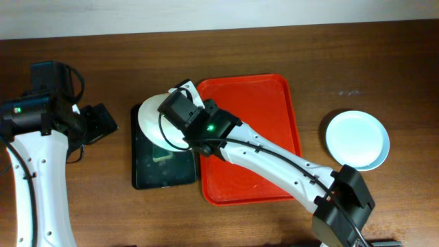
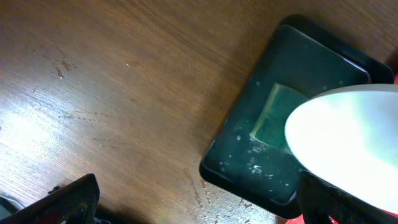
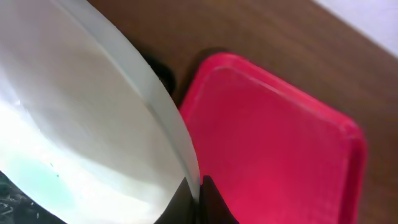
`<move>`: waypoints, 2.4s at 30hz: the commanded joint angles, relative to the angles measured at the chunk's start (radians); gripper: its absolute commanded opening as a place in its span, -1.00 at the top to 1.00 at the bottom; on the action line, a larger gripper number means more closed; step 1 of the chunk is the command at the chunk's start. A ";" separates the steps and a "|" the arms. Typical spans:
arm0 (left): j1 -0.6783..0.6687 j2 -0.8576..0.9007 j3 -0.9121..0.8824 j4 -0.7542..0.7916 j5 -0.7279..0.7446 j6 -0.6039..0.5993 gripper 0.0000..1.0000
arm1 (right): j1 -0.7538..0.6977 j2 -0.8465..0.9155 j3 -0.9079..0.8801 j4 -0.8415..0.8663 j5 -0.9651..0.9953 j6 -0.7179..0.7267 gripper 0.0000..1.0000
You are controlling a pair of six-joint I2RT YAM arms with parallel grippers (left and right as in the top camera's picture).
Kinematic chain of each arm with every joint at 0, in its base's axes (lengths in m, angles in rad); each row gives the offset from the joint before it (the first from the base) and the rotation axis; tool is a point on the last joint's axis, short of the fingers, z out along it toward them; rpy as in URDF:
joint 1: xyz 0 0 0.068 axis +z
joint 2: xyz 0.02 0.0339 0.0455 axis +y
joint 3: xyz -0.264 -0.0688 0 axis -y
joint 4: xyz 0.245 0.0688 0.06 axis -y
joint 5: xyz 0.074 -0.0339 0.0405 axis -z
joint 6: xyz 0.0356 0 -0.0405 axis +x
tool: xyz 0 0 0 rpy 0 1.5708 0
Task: Clean dirty plates on tray and stack at the side
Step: 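Lift the white plate with the right gripper and tilt it over the black tray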
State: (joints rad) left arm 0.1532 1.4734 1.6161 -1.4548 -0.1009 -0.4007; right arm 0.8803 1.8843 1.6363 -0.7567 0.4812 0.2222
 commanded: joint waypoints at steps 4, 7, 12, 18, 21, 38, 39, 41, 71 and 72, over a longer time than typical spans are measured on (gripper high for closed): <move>0.003 -0.010 0.005 0.002 0.008 0.013 -0.99 | 0.061 -0.039 0.019 0.011 0.196 -0.009 0.92; 0.003 -0.010 0.005 0.002 0.008 0.013 -0.99 | 0.105 -0.049 0.026 0.013 0.315 -0.008 0.92; 0.003 -0.010 0.005 0.002 0.008 0.013 -0.99 | 0.182 -0.050 0.031 0.026 0.516 -0.009 0.92; 0.003 -0.010 0.005 0.002 0.008 0.013 -0.99 | 0.213 -0.050 0.031 0.036 0.548 -0.008 0.92; 0.003 -0.010 0.005 0.002 0.008 0.013 -0.99 | 0.212 -0.050 0.031 0.037 0.548 -0.008 0.92; -0.043 -0.004 -0.018 0.062 0.244 0.040 -0.53 | -0.205 -0.049 0.031 -0.183 -0.369 0.314 0.92; -0.066 -0.004 -0.045 0.069 0.244 0.040 -0.53 | -0.225 -0.049 0.031 -0.186 -0.390 0.315 0.92; -0.109 -0.004 -0.133 0.111 0.245 0.039 -0.53 | -0.256 -0.049 0.031 -0.187 -0.403 0.315 0.92; -0.245 0.265 -0.711 1.001 0.209 0.130 0.11 | -0.267 -0.048 0.031 -0.233 -0.319 0.314 0.92; -0.245 0.284 -0.711 1.006 0.209 0.130 0.36 | -0.267 -0.048 0.031 -0.234 -0.319 0.314 0.92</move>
State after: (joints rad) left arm -0.0887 1.6783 0.8799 -0.4648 0.1154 -0.2932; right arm 0.6128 1.8706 1.6485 -0.9916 0.1421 0.5240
